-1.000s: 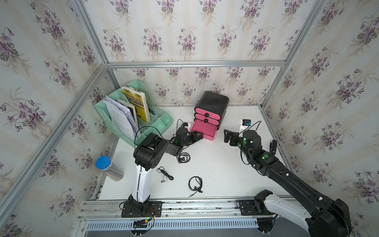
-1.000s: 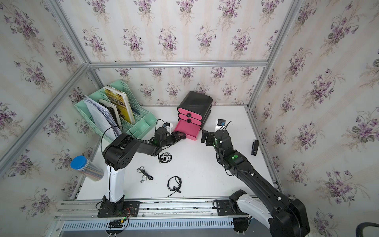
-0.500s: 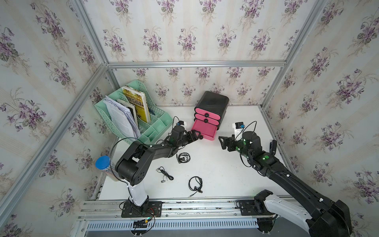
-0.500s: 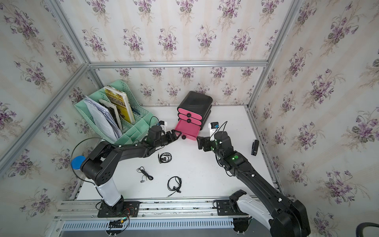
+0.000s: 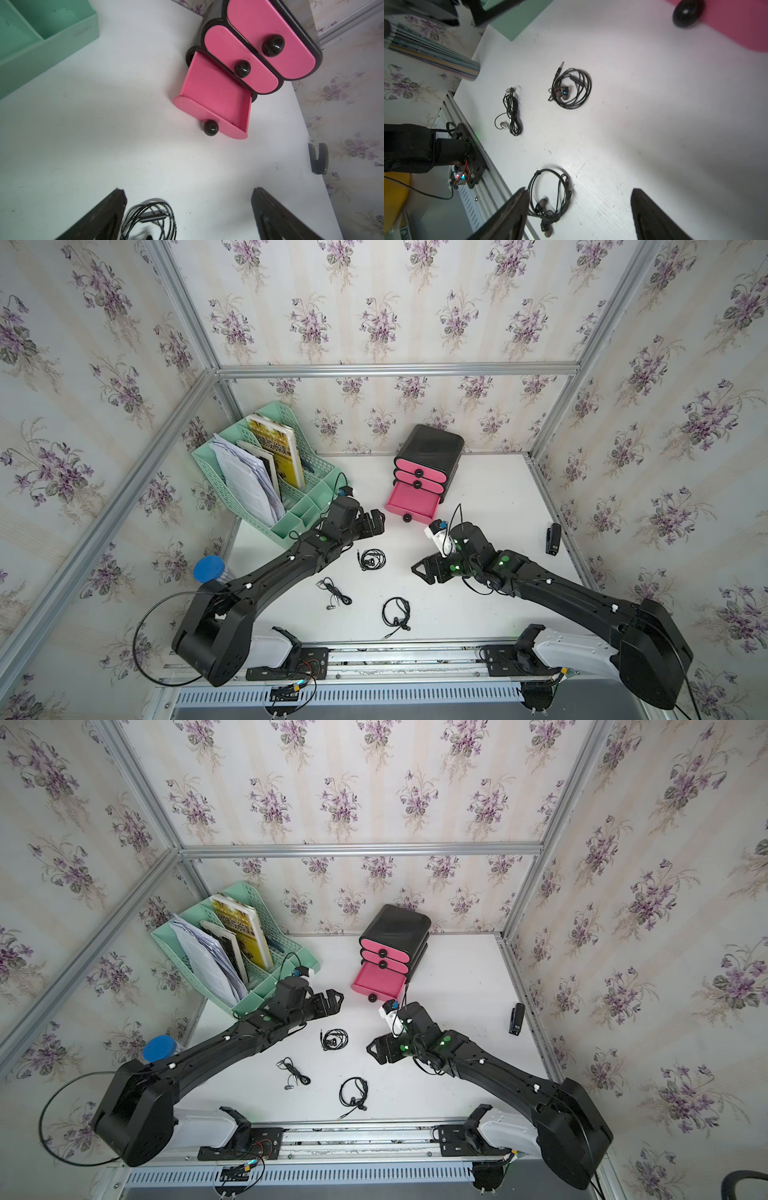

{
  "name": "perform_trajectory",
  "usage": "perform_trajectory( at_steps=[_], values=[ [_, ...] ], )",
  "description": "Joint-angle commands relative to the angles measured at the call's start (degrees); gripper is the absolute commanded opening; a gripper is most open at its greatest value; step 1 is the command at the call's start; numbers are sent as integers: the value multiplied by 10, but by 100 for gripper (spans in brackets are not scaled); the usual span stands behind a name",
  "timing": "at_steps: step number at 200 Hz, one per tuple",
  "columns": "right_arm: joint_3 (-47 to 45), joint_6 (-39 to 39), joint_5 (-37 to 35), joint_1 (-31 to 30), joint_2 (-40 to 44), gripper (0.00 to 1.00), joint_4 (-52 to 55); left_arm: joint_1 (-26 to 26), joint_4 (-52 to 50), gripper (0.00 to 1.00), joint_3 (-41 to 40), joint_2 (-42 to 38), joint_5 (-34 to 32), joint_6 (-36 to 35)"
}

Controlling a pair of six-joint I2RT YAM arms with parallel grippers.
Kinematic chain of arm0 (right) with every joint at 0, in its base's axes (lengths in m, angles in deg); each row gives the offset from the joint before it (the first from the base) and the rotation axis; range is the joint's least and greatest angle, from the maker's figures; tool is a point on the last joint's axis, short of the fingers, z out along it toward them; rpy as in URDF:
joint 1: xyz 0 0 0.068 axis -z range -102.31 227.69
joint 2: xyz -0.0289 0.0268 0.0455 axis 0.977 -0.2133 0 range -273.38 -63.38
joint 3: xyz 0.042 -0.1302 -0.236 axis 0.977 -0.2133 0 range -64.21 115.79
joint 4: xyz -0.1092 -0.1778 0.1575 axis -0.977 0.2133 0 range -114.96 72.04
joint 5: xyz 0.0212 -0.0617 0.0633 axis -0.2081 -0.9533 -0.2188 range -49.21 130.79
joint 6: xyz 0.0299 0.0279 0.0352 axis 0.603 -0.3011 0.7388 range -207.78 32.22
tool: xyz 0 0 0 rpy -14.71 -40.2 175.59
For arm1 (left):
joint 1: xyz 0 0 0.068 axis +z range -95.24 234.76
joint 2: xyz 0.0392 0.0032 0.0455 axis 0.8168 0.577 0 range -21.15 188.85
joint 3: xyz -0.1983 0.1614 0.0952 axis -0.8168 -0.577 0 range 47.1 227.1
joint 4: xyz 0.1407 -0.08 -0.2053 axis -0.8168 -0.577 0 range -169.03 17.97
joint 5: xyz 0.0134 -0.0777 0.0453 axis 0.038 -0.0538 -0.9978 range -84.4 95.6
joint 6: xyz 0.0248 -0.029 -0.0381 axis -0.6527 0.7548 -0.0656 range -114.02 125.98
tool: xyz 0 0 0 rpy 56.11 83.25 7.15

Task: Place the wired earphones into the drawer by color
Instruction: Pick up the wired earphones from the center of the board.

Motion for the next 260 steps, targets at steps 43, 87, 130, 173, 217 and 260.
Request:
perform_trajectory(
  at_steps=[43,87,130,173,217,260],
  values=[
    [12,69,-47,-113,-63,73,39,0,-27,99,-89,-99,-64,-12],
    [31,65,-56,-136,-106,61,45,0,-39,99,-112,-142,-93,-24],
    [71,54,-91,-163,-157,52,79,0,-40,99,-117,-156,-101,-29],
    [100,49,-131,-188,-207,47,105,0,-32,99,-121,-152,-102,-27],
    [121,46,-148,-200,-252,41,114,0,-29,99,-127,-153,-105,-28],
    [132,41,-156,-202,-274,35,113,0,-30,99,-133,-160,-109,-28]
  ],
)
